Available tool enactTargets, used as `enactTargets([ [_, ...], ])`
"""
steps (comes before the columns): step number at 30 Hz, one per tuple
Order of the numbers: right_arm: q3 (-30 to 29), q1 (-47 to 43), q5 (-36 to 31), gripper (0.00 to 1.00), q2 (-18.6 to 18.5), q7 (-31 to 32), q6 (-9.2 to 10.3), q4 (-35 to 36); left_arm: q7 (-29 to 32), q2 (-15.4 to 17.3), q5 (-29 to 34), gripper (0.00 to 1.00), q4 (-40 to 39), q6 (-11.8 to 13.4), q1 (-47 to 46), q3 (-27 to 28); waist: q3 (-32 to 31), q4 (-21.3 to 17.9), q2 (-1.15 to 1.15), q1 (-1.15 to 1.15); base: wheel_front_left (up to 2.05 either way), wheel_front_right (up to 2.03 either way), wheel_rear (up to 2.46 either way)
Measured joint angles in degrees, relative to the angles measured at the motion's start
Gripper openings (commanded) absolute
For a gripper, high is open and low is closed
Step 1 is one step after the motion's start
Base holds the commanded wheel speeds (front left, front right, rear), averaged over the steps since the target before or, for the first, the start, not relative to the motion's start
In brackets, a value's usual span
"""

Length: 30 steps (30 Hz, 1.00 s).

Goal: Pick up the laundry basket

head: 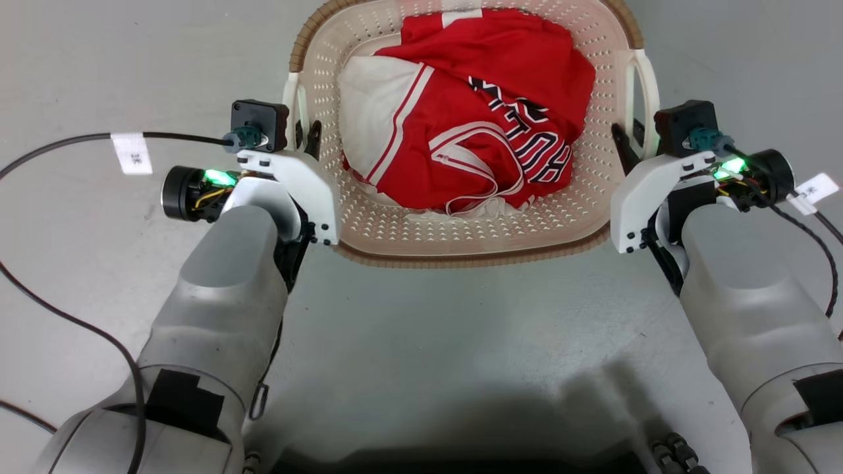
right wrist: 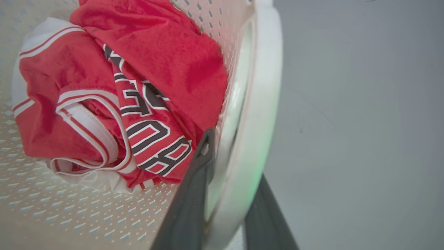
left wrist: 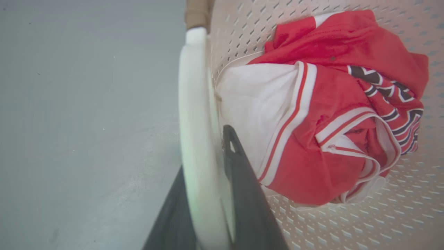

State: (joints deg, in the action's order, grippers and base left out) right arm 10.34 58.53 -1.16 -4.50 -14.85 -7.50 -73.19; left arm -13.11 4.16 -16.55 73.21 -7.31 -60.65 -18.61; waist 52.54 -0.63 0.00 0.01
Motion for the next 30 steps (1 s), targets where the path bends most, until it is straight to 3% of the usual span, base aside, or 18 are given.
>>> enactTargets([
  [12,1.8,-3.1,1.27,0.0,0.68,4.05,0.01,-0.69,4.63,-0.53,-3.37,0.0,0.48,0.14,2.82,-3.72,-6.34,0.46,0.0,0.0,0.0,0.0,0.0],
  [30,12.92,-11.4,11.92,0.0,1.34,15.82,0.01,-0.87,18.19,0.19,-12.71,0.0,-0.58,0.24,12.54,-11.27,-24.48,0.18,0.0,-0.01,0.0,0.0,0.0],
])
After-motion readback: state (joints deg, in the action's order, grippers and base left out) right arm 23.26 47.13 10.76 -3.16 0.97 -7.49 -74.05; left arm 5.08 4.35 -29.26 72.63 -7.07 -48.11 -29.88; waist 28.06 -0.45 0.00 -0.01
